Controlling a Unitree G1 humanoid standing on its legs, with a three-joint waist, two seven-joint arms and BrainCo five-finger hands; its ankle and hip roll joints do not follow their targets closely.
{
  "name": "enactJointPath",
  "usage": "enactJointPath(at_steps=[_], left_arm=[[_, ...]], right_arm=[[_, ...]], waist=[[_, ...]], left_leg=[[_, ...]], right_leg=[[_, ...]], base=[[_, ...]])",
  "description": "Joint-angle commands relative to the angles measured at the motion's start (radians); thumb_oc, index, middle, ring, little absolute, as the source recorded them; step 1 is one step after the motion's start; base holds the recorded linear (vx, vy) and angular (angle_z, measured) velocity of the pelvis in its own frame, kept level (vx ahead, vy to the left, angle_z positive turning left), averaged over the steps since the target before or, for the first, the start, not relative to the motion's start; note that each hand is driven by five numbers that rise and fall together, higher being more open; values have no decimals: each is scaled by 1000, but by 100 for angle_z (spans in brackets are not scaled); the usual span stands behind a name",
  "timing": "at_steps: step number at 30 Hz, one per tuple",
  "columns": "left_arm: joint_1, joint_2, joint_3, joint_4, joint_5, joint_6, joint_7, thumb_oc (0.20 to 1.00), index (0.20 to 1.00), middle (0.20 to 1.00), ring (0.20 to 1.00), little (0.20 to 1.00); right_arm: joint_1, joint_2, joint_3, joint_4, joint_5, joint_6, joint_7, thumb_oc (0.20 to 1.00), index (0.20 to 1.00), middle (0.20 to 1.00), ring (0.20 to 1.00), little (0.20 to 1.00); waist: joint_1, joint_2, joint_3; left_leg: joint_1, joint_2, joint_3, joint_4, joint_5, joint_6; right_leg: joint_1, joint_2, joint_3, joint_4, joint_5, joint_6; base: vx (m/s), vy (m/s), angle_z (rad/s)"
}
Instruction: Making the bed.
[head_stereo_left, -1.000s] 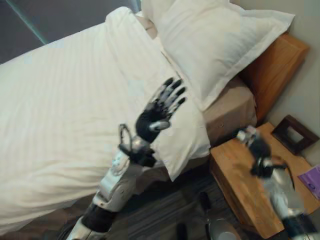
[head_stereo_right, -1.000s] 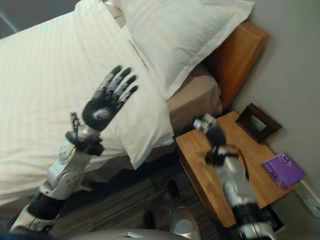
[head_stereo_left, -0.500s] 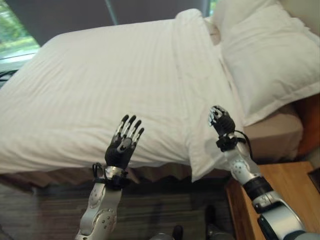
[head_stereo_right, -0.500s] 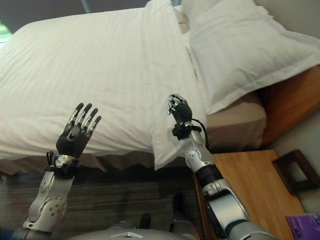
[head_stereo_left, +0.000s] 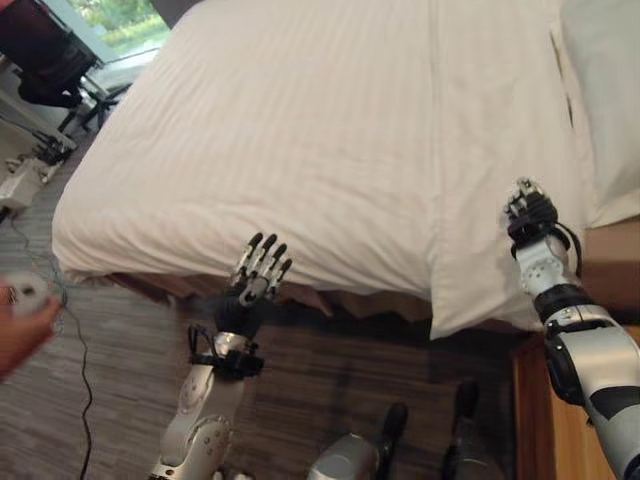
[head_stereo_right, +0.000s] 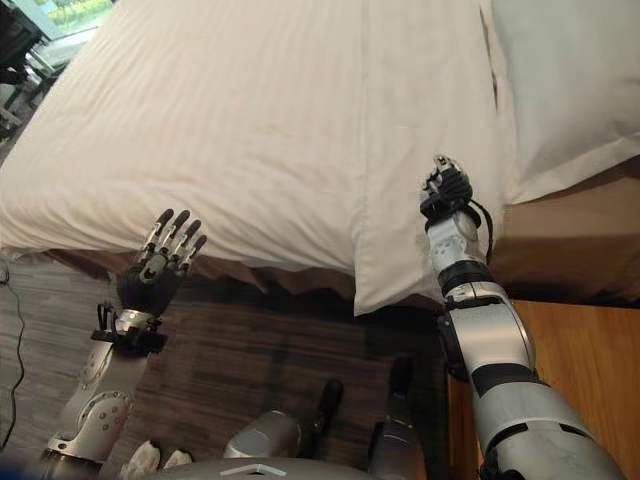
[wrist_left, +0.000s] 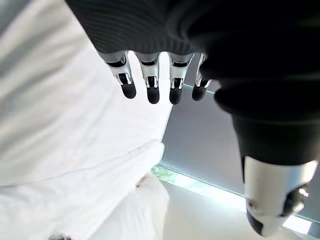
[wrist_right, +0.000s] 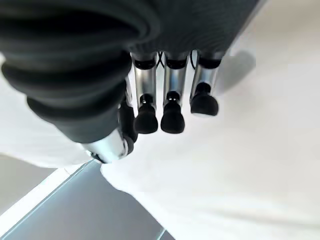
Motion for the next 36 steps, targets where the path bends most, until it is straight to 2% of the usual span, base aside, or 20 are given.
enactJointPath(at_steps=[1,4,5,6,8,9,11,12,13,14,15,19,21,26,27,28,29,30,31,36], left_arm=[[-68,26,-2,-62,-20,-50,-22,1000,1000,1000,1000,1000],[-60,-21,-2,-42,-5,-44,-18,1000,1000,1000,1000,1000],[-60,-45,4,-23,11,-46,-14,1000,1000,1000,1000,1000],[-57,-45,4,-23,12,-46,-14,1000,1000,1000,1000,1000],[-43,-79,22,-16,20,-43,-15,1000,1000,1000,1000,1000],[-41,-79,22,-17,20,-43,-15,1000,1000,1000,1000,1000],[-25,-100,52,-11,22,-48,-15,1000,1000,1000,1000,1000],[-24,-100,52,-11,22,-48,-15,1000,1000,1000,1000,1000],[-16,-112,74,-7,17,-54,-14,1000,1000,1000,1000,1000],[-15,-112,74,-7,16,-54,-14,1000,1000,1000,1000,1000],[-9,-118,83,5,17,-56,-14,1000,1000,1000,1000,1000],[2,-108,82,50,33,-52,-17,1000,1000,1000,1000,1000],[26,-57,45,115,92,-15,-53,1000,1000,1000,1000,1000],[81,-29,-3,223,114,44,-102,1000,1000,1000,1000,1000],[89,-29,-14,254,132,53,-109,1000,1000,1000,1000,1000],[105,-32,-25,282,153,61,-108,1000,1000,1000,1000,1000],[139,-60,-55,318,184,80,-113,1000,1000,1000,1000,1000],[139,-61,-55,319,185,80,-113,1000,1000,1000,1000,1000],[162,-99,-88,360,196,93,-110,1000,1000,1000,1000,1000],[162,-99,-88,360,196,93,-110,1000,1000,1000,1000,1000]], right_arm=[[-19,6,46,4,-15,40,34,200,200,200,200,200],[146,81,30,11,-15,62,68,200,200,200,200,200],[275,145,49,-2,-39,71,92,200,200,200,200,200],[281,146,50,-7,-40,70,90,200,200,200,200,200],[476,194,48,15,-93,81,111,200,200,200,200,200],[479,194,48,13,-93,81,111,200,200,200,200,200],[625,195,-34,30,-79,81,114,200,200,200,200,200],[626,195,-34,30,-79,81,114,200,200,200,200,200],[719,179,-82,34,-99,75,114,200,200,200,200,200],[721,179,-81,33,-99,74,114,200,200,200,200,200],[776,159,-104,32,-125,70,110,200,200,200,200,200],[825,115,-137,-8,-144,60,105,200,200,200,200,200],[857,80,-143,-92,-153,49,108,200,200,200,200,200],[937,63,-103,-299,-220,50,120,200,200,200,200,200],[963,63,-96,-361,-224,53,122,423,423,423,423,423],[993,64,-86,-455,-239,53,128,787,787,787,787,787],[1045,78,-62,-614,-261,46,139,1000,1000,1000,1000,1000],[1047,78,-62,-615,-261,46,138,1000,1000,1000,1000,1000],[1071,105,-31,-717,-271,37,139,1000,1000,1000,1000,1000],[1071,105,-31,-717,-271,37,139,1000,1000,1000,1000,1000]], waist=[[9,29,31],[-15,38,49],[-40,38,63],[-40,38,61],[-86,28,74],[-86,29,73],[-139,17,76],[-139,17,76],[-180,4,76],[-181,4,76],[-209,-5,76],[-238,-21,69],[-268,-42,52],[-295,-77,8],[-302,-84,-3],[-308,-91,-16],[-320,-110,-48],[-320,-110,-46],[-321,-127,-71],[-321,-127,-71]], left_leg=[[-67,-25,7,-74,130,-7],[-74,-24,20,-74,130,-6],[-70,-22,31,-74,128,-5],[-69,-22,32,-74,127,-5],[-61,-20,48,-74,117,-3],[-60,-20,48,-74,117,-3],[-45,-17,57,-74,103,-3],[-45,-17,57,-74,103,-3],[-35,-15,62,-74,95,-3],[-33,-15,62,-74,95,-3],[-23,-11,69,-74,87,-2],[-4,-7,82,-74,79,-1],[26,1,102,-74,67,2],[69,10,120,-74,59,7],[87,12,119,-74,55,8],[108,14,121,-74,50,10],[161,18,119,-74,35,18],[164,18,119,-74,34,18],[205,20,116,-74,23,26],[205,20,116,-74,23,26]], right_leg=[[82,46,36,12,-138,30],[69,47,52,12,-136,30],[69,48,63,12,-136,31],[71,48,63,12,-137,31],[75,52,77,12,-140,32],[76,52,77,12,-140,32],[88,54,88,12,-150,31],[88,54,88,12,-150,31],[94,55,97,12,-154,30],[95,55,97,12,-155,30],[102,55,107,12,-156,31],[116,57,117,12,-156,33],[142,62,128,12,-156,35],[183,67,137,12,-161,35],[201,68,136,12,-165,33],[221,68,135,12,-169,32],[272,67,132,12,-175,31],[275,67,131,12,-175,31],[319,67,129,15,-182,30],[319,67,129,15,-182,30]], base=[[0,17,-10],[12,31,-12],[20,30,-10],[31,49,-22],[27,31,-26],[29,16,-5],[39,28,-12],[43,40,-16],[24,22,-13],[25,42,-17],[2,20,-21],[-8,12,-15],[8,7,-12],[18,-10,-15],[49,-16,-3],[112,-2,0],[99,3,0],[96,1,-8],[24,-5,-4],[0,0,0]])
